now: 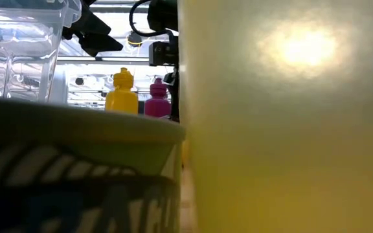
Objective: Pick & Place Food Item
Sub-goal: Put the bottom red apple into the transparent bin
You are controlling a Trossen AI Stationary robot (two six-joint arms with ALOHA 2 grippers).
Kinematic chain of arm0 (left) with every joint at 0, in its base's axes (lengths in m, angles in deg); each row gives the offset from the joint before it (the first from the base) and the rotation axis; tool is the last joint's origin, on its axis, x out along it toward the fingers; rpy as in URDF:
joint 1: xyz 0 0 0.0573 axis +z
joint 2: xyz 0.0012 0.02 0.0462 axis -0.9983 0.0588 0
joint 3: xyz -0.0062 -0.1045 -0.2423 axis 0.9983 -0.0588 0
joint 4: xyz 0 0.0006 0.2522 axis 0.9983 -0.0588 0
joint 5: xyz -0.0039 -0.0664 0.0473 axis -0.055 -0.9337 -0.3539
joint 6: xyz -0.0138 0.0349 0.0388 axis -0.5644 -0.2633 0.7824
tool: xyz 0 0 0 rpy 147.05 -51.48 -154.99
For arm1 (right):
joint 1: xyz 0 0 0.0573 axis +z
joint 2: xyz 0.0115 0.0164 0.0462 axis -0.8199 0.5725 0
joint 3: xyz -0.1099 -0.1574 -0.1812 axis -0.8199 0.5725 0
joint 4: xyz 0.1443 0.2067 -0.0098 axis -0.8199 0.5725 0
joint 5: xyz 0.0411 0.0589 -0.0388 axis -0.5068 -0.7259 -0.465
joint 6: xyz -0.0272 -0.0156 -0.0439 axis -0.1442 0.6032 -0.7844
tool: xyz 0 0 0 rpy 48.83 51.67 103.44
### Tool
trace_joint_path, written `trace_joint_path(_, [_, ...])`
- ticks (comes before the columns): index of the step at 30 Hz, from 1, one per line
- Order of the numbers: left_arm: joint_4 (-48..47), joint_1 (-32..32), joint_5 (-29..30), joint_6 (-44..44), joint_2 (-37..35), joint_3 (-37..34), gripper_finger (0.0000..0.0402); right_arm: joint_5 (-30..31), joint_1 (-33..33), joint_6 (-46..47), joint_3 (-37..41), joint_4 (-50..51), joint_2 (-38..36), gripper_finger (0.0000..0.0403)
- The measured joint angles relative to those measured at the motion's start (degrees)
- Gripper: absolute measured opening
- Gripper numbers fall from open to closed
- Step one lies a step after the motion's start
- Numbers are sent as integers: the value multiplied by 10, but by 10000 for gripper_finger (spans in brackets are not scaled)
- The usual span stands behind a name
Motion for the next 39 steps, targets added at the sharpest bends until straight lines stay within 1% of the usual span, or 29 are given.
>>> trace_joint_path(2, [0, 0, 0, 0, 0, 0, 262, 0, 3, 4, 0, 1, 0, 172])
trace_joint_path(8, [0, 0, 0, 0, 0, 0, 262, 1, 14, 12, 0, 7, 0, 172])
trace_joint_path(13, [0, 0, 0, 6, 0, 0, 262, 2, 21, 27, 5, 21, -17, 171])
trace_joint_path(22, [20, 0, 0, 18, 0, 0, 262, 11, 33, 68, 4, 7, -107, 171])
trace_joint_path(27, [50, -2, 0, 40, 0, 0, 262, 10, 40, 89, 4, -40, -151, 160])
trace_joint_path(34, [141, -34, 1, 92, 0, 0, 262, -2, 52, 89, 6, -147, -159, 160])
trace_joint_path(39, [138, -68, 40, 125, -30, -2, 262, -2, 56, 83, 6, -192, -160, 160])
